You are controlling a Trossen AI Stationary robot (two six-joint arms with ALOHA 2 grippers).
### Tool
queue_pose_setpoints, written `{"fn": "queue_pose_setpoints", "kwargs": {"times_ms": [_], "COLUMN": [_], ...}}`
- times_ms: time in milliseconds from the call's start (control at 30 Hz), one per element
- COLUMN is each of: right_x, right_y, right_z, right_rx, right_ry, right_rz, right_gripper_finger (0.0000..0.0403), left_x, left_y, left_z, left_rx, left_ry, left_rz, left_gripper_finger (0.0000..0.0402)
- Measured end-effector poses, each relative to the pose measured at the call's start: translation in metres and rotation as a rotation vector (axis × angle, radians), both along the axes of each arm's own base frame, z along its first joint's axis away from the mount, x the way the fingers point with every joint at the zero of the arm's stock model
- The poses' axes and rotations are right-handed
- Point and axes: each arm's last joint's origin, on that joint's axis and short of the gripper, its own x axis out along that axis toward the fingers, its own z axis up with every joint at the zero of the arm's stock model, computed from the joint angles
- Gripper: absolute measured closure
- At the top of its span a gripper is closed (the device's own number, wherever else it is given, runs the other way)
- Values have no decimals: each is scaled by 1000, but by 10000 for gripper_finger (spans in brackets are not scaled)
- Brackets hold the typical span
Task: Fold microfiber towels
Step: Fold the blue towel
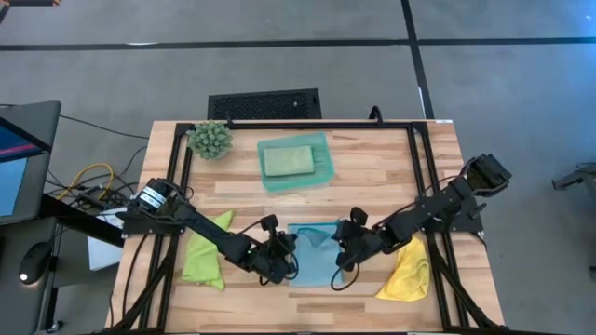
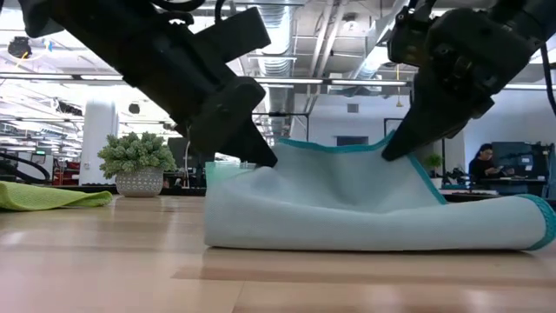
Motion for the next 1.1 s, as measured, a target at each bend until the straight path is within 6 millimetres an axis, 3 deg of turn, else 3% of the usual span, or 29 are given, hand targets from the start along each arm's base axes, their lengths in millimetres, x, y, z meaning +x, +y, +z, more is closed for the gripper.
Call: {"fn": "queue_pose_setpoints", "kwargs": {"times_ms": [233, 500, 800, 933, 1100], "right_x": [4, 9, 6, 5, 5], "right_y": [-10, -20, -28, -28, -28], "right_z": [0, -1, -8, -10, -10], "right_rx": [-21, -32, -38, -42, -44], "right_ry": [5, 2, 11, 12, 11], "right_rz": [-14, -37, -56, -50, -49], "right_gripper_finger": [385, 382, 383, 380, 384], "left_x": [0, 3, 2, 1, -1], "left_y": [2, 20, 23, 23, 25], "left_z": [1, -7, -8, 3, 9], "left_rx": [7, -36, -50, -70, -112], "left_ry": [8, 30, 51, 36, 19], "left_rz": [0, 91, 102, 91, 113], "left_gripper_finger": [398, 374, 281, 233, 211]}}
